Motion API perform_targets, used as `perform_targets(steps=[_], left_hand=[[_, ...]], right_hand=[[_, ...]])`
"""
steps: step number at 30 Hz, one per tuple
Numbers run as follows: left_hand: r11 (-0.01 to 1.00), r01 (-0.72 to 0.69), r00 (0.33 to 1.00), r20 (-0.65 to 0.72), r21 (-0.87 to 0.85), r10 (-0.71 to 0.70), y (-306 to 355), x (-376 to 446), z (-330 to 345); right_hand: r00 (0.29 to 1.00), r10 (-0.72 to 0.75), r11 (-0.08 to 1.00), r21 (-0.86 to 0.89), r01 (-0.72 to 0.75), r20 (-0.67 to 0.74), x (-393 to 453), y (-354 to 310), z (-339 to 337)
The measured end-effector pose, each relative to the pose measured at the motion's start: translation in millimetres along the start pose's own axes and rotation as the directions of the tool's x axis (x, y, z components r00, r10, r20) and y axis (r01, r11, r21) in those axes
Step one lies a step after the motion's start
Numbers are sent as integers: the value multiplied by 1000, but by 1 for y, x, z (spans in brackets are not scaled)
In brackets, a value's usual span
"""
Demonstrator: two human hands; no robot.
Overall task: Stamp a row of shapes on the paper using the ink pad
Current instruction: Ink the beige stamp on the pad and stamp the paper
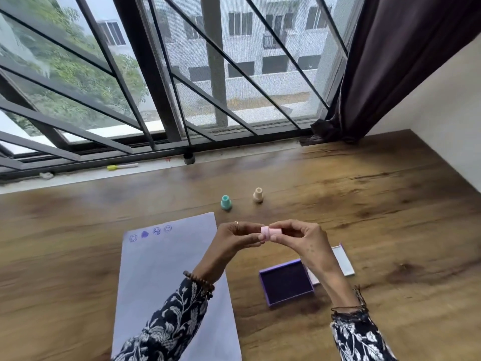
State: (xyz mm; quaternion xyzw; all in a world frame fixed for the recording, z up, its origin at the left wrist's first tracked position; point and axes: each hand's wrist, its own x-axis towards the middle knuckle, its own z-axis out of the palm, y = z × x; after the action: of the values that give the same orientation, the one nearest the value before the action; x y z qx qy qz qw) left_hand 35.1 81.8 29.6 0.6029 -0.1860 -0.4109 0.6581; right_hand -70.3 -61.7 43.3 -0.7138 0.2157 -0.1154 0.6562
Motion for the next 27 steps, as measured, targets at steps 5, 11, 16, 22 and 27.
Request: perform_targets(steps=[5, 11, 16, 22, 27], left_hand=[[999, -19, 1000, -17, -32, 18, -7, 14, 8], [978, -4, 995, -97, -209, -16, -27, 37, 30], [956, -104, 972, -174, 275, 156, -23, 71, 54], [631, -43, 907, -235, 774, 350, -13, 120, 73], [567, 32, 912, -256, 823, 320, -19, 138, 74]], right_hand=[[995, 39, 994, 105, -29, -97, 9, 10, 0], [980, 150, 955, 274, -110, -130, 15, 34, -13], [965, 92, 994, 78, -75, -244, 47, 46, -40], [946, -92, 969, -247, 13, -310, 97, 40, -62], [938, -135, 906, -424, -14, -319, 114, 49, -62]])
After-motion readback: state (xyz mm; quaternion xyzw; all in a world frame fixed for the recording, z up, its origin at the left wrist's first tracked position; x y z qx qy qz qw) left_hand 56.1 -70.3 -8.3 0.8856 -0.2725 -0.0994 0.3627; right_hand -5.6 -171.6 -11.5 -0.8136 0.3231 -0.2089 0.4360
